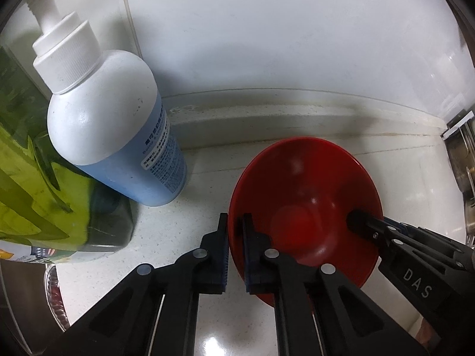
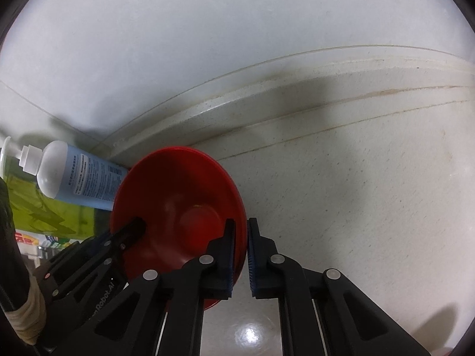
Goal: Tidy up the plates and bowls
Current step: 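Lift the red bowl with both tools and carry it over the pink bowl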
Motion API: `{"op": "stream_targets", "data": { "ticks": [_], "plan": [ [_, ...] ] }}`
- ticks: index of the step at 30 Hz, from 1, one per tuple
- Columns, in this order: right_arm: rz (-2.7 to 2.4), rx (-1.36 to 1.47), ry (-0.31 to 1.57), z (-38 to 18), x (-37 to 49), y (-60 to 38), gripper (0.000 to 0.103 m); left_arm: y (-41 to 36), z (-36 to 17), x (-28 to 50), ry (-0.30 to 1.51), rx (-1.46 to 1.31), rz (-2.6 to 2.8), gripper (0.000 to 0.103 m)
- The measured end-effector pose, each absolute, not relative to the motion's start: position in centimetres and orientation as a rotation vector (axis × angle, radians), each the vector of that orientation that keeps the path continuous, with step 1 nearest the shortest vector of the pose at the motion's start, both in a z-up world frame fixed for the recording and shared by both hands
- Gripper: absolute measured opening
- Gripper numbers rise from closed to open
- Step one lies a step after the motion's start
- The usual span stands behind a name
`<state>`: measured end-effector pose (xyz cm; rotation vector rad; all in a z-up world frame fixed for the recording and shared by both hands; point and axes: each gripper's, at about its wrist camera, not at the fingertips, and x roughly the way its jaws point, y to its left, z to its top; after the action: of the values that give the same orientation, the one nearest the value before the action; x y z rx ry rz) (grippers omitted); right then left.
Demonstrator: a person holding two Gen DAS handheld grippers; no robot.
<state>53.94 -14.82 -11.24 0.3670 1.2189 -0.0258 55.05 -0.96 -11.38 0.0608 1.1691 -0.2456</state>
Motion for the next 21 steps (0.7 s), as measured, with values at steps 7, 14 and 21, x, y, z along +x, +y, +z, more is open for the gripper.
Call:
{"op": "stream_targets", "data": {
  "ticks": [7,14,21],
  "plan": [
    [-0.034,0.353,1.198,-10.5,52.9,-14.8,0.009,-0.5,-10.2,54.1,1.155,0.043,-0.250,0.010],
    [-0.031,0.343,1.159,-8.9,51.1,-14.5,0.009,-0.1,-8.3,52.3,1.124,0.032,-0.264,0.010],
    [-0.031,0.325,1.117,-7.0,48.3,-14.7,0.009,0.0,-6.2,49.6,1.085,0.035,-0.295,0.010]
  ]
}}
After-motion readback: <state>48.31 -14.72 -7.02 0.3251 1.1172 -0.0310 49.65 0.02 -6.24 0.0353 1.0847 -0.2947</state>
